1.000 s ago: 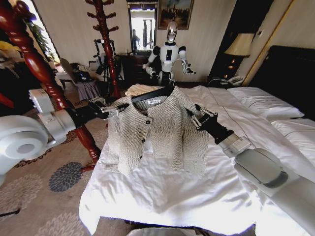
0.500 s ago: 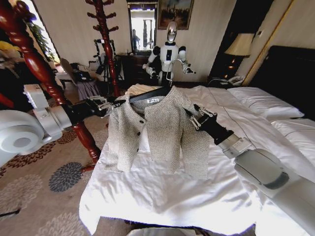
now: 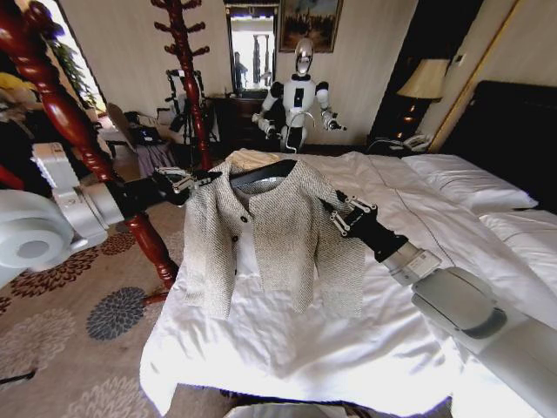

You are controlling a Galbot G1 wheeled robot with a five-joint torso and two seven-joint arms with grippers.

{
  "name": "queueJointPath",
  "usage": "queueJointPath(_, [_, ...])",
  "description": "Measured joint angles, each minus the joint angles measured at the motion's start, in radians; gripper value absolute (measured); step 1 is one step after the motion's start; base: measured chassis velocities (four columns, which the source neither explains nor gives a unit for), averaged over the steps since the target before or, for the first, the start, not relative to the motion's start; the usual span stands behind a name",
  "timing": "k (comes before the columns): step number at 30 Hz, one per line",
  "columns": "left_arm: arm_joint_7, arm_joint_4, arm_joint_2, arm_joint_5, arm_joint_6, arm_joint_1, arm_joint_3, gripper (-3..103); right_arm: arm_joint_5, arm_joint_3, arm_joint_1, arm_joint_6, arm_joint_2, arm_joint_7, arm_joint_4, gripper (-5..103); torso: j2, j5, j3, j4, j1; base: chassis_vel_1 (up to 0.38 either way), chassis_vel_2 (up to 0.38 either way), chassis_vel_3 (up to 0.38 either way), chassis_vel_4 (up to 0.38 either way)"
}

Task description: Pick up the clothes from the bed and hang them on the clothes hanger.

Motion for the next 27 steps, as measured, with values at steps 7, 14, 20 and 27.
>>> queueJointPath(7, [0.041, 0.041, 0.159, -0.021, -0.037, 0.108, -0.115, 1, -0.017, -0.012, 0.015, 0.000, 0.018, -0.007, -0.018, 22, 0.000, 0.0005, 0.000, 0.0000, 0.000, 0.000, 0.000, 0.000, 0.000])
queueJointPath(14, [0.002, -0.002, 0.205, -0.061, -0.061, 0.155, -0.170, 1, -0.021, -0.014, 0.017, -0.002, 0.026, -0.009, -0.020, 22, 0.000, 0.0004, 0.000, 0.0000, 0.000, 0.000, 0.000, 0.000, 0.000])
queueJointPath(20, [-0.063, -0.064, 0.199, -0.130, -0.069, 0.151, -0.205, 1, -0.029, -0.012, 0.010, -0.002, 0.037, -0.011, -0.016, 22, 0.000, 0.0006, 0.000, 0.0000, 0.000, 0.000, 0.000, 0.000, 0.000])
queueJointPath(27, [-0.233, -0.176, 0.061, -0.135, -0.052, 0.106, -0.172, 1, -0.029, -0.011, 0.009, -0.002, 0.052, -0.014, -0.010, 22, 0.000, 0.0003, 0.000, 0.0000, 0.000, 0.000, 0.000, 0.000, 0.000])
